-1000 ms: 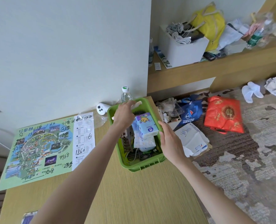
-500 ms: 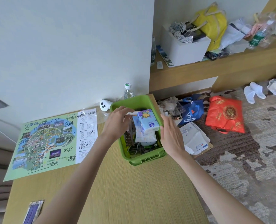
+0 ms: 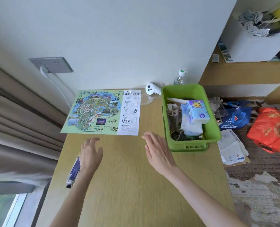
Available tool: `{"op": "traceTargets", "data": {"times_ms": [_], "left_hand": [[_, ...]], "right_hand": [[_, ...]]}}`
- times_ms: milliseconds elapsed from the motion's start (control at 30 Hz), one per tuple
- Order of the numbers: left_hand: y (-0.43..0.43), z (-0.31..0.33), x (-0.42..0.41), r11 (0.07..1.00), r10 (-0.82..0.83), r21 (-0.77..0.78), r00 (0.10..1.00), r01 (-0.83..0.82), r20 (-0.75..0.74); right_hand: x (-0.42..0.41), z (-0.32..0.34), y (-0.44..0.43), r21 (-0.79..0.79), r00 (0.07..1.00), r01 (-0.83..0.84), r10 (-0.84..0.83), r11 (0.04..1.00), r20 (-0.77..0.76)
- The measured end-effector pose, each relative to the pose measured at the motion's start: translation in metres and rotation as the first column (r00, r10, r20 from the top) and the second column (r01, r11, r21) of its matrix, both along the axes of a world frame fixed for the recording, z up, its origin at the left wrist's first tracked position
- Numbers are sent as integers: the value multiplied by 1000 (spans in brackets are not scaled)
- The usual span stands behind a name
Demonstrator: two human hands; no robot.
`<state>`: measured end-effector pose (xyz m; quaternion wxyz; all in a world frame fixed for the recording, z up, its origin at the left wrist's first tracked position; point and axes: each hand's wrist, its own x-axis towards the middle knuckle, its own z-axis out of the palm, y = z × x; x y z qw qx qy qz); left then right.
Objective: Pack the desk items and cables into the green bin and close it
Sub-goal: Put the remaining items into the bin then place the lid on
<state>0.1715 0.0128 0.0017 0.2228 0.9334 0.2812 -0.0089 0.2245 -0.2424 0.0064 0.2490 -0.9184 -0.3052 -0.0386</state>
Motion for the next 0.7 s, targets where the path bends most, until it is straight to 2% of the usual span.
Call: {"op": "traceTargets", "data": {"times_ms": [133,200,267,333,433,600,700], "left_hand": [[33,-27,-43,977,207,21,933,-210,-295],[41,-38,-55,965,240,-4,887,-263,-395],[41,-47,-60,970,214,-1,864,-241,-456],[38,-54,-62,985,170,68,861,-157,-480],[38,-63,-61,992,110,106,891,-70,-440],[33,-61,-36,997,-65,-48,958,53,-281],[6,-39,1,988,-104,-129,989,91,-100]], "right_hand": [[-17,-28,9,-131,990,-83,67,988,-122],[-21,-36,9,-168,984,-96,68,981,-164],[-22,-40,8,-183,981,-91,56,979,-188],[-20,-40,6,-186,979,-84,47,979,-198],[-13,-32,2,-147,984,-66,40,987,-174],[12,0,-8,-41,993,-7,2,999,-115],[18,17,-9,0,992,-12,12,1000,-125]]}}
